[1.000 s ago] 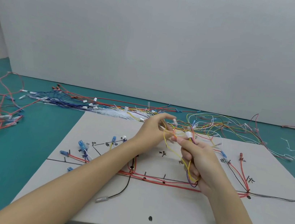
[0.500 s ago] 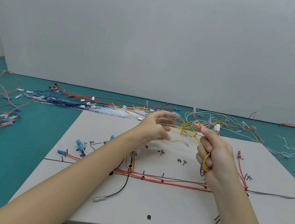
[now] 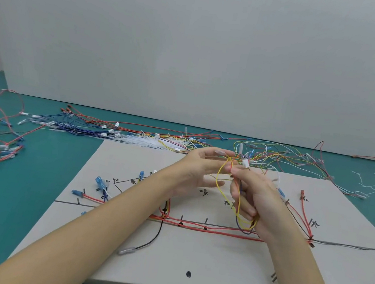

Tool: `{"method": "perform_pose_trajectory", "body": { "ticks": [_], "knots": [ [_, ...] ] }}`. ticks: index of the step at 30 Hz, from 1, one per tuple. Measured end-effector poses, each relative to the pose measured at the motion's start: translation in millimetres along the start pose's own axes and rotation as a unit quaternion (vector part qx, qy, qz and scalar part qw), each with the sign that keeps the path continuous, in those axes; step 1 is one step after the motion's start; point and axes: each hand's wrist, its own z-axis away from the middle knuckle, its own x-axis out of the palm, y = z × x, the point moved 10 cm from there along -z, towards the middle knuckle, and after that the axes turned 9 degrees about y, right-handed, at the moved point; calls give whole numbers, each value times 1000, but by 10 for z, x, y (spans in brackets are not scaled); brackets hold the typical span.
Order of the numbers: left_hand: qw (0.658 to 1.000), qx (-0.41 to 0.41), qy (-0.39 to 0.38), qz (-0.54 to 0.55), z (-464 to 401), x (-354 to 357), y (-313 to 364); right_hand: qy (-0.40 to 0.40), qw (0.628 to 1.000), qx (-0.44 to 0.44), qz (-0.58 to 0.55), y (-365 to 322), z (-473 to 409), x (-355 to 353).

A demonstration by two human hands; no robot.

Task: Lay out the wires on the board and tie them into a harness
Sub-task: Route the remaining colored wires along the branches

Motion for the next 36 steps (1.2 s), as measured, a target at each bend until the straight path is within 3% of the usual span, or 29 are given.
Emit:
{"method": "perform_pose_trajectory", "body": {
  "ticks": [6,13,18,22,25,29,32,34,36],
  "knots": [
    [997,-52,-3,50,12,-67,19,60,998,-6,11,-23,-43,-154],
    [999,9,42,4,-22,-221,174,123,992,-9,25,-33,-47,-276],
    [994,30,100,37,-45,-364,187,168,984,-33,38,-87,-29,-363],
    [976,46,198,74,-41,-598,201,170,984,-47,35,-123,-19,-364],
    [978,31,175,105,-33,-556,201,148,987,-39,50,-108,-26,-295],
    [980,22,196,22,-32,-491,168,84,996,-17,39,-52,-29,-146],
    [951,87,266,-131,17,-532,287,49,998,0,50,7,-25,-48],
    [929,153,263,-212,74,-455,423,67,992,-31,98,4,-44,-57],
    [922,200,232,-237,134,-331,521,147,960,-120,208,-120,-38,-162]
  ]
}}
